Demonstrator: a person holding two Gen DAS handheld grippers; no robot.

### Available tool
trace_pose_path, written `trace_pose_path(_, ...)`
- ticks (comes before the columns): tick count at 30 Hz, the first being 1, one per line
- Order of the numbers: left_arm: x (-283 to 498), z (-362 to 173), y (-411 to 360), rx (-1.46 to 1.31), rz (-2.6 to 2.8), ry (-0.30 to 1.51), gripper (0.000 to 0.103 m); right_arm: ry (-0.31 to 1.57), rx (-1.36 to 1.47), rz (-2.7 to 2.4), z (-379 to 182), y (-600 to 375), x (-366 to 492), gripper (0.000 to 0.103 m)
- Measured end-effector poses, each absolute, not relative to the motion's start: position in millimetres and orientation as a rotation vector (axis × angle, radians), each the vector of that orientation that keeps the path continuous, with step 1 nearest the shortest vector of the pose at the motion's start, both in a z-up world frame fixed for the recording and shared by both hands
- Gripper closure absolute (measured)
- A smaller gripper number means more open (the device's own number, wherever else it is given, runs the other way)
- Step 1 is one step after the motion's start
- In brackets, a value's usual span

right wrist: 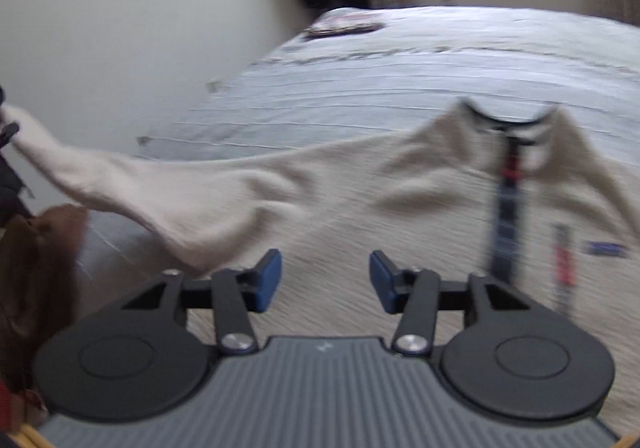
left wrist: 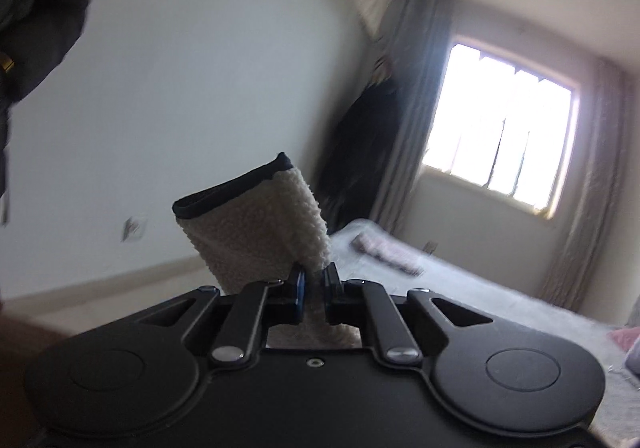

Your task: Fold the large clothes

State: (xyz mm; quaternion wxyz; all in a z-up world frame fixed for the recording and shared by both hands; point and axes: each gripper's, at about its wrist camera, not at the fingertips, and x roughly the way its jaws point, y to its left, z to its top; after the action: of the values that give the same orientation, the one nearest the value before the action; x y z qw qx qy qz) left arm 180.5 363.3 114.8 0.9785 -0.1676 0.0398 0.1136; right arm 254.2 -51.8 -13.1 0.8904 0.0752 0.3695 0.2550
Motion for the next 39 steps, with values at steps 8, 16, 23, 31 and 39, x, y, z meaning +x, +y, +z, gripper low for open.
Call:
trace_pose_path(8,209,179,307,-0.379,-0.110,-0.099,0.094,0.977,0.300,0.604,-79,76,337,0.089)
trace_pose_path(16,268,148,185,-0.370,-0.436,0.086,0.094,0.992,0.384,0.679,-80,65,338,0.077)
trace_pose_path(23,270,126,84,-0.329,-0.617,0.202,0.094,0.853,0.517,0.525,-39,-95,308,0.034)
trace_pose_path(31,272,51,-27,-0.220,-0.712,0.463,0.090,0.775,0.759,0.219,-67,-276,260,0.026)
trace_pose_path(39,237,2,-61,0.012,-0.726,0.539,0.022,0.708,0.925,0.114,-107,-369,221,0.021)
